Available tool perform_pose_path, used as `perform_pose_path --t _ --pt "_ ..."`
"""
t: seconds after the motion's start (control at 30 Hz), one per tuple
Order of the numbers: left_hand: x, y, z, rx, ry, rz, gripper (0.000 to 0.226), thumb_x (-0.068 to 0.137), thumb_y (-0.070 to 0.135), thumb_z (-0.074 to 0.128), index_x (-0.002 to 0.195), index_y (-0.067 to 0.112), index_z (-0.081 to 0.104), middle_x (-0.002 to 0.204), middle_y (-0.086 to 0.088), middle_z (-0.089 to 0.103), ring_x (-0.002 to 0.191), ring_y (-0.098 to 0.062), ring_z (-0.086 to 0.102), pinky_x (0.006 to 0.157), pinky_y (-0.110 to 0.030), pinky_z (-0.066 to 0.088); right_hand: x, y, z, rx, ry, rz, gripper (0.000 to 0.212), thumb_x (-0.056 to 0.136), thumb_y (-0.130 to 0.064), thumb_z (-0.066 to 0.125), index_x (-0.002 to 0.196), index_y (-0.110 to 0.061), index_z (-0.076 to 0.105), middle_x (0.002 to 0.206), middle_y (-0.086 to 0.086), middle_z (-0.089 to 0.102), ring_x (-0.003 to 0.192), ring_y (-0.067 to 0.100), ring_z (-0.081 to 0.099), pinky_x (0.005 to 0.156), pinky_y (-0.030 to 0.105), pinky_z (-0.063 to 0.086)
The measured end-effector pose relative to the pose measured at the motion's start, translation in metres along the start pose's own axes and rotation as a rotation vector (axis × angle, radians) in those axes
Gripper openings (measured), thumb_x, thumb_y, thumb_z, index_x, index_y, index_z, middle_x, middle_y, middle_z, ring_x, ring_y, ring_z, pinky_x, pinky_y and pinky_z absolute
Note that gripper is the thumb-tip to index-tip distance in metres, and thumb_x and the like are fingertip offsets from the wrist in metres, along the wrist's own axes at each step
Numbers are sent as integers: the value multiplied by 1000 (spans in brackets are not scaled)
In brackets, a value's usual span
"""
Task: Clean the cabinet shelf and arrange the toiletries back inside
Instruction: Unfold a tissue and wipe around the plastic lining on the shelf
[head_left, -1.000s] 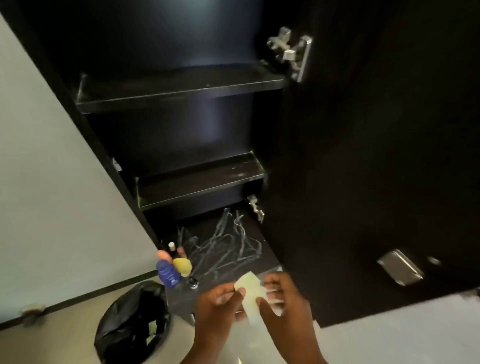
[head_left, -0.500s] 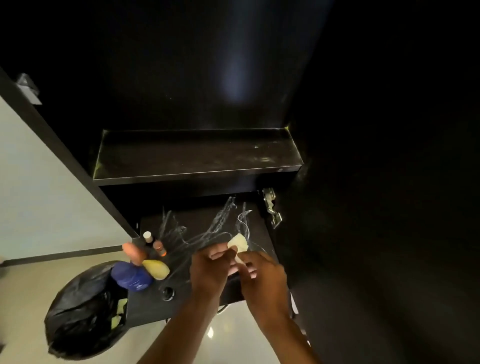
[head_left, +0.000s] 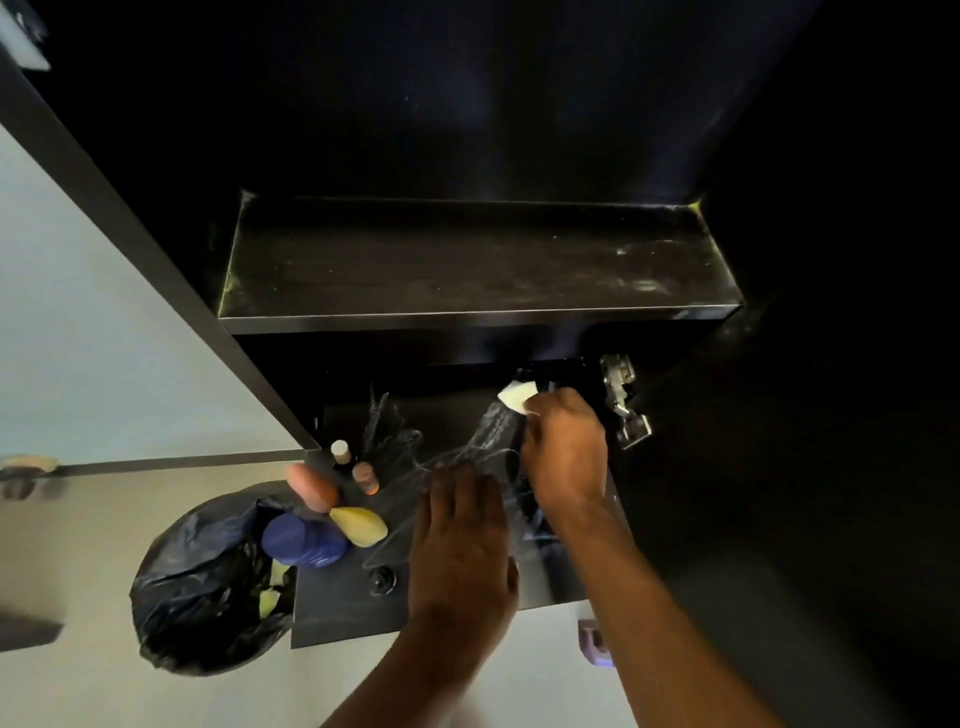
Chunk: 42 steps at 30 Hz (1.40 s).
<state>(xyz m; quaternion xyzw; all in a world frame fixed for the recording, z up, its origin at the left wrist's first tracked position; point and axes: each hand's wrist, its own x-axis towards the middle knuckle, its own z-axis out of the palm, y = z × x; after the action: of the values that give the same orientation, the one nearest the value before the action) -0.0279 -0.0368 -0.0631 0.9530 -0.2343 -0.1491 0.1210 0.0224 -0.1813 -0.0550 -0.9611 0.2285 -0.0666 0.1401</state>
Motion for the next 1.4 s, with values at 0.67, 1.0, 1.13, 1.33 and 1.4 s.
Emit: perform_pose_path --t 0.67,1.0,1.13,1.33,1.4 --pt "28 -3 -2 62 -83 -19 104 87 31 77 162 8 8 170 -15 10 156 -39 14 125 -49 24 1 4 3 -138 -94 -39 22 89 3 61 105 -8 72 111 12 65 105 29 63 83 37 56" --pt "27 -8 0 25 -51 7 104 87 33 78 162 14 8 171 -11 8 158 -37 11 126 -47 24 29 -19 11 -88 -158 -119 18 93 -3 56 90 -7 73 88 13 71 82 30 68 73 43 58" --pt "26 -10 -4 14 -47 27 104 86 43 77 162 16 11 169 -9 12 157 -34 14 125 -45 27 -4 -3 -3 -134 -137 -30 19 90 2 61 100 -10 72 95 8 71 85 22 69 73 30 58" --pt "26 -11 -6 11 -31 32 106 86 50 75 162 17 9 169 -7 12 156 -32 15 126 -42 24 47 0 6 -143 -19 93 22 89 7 54 94 -3 73 91 15 73 86 31 70 75 38 58" --pt "26 -11 -6 17 -26 31 107 85 51 75 161 18 9 169 -6 14 156 -32 15 126 -41 24 52 -11 14 -100 -84 -19 23 92 0 52 94 -7 73 90 14 74 85 31 71 75 38 57"
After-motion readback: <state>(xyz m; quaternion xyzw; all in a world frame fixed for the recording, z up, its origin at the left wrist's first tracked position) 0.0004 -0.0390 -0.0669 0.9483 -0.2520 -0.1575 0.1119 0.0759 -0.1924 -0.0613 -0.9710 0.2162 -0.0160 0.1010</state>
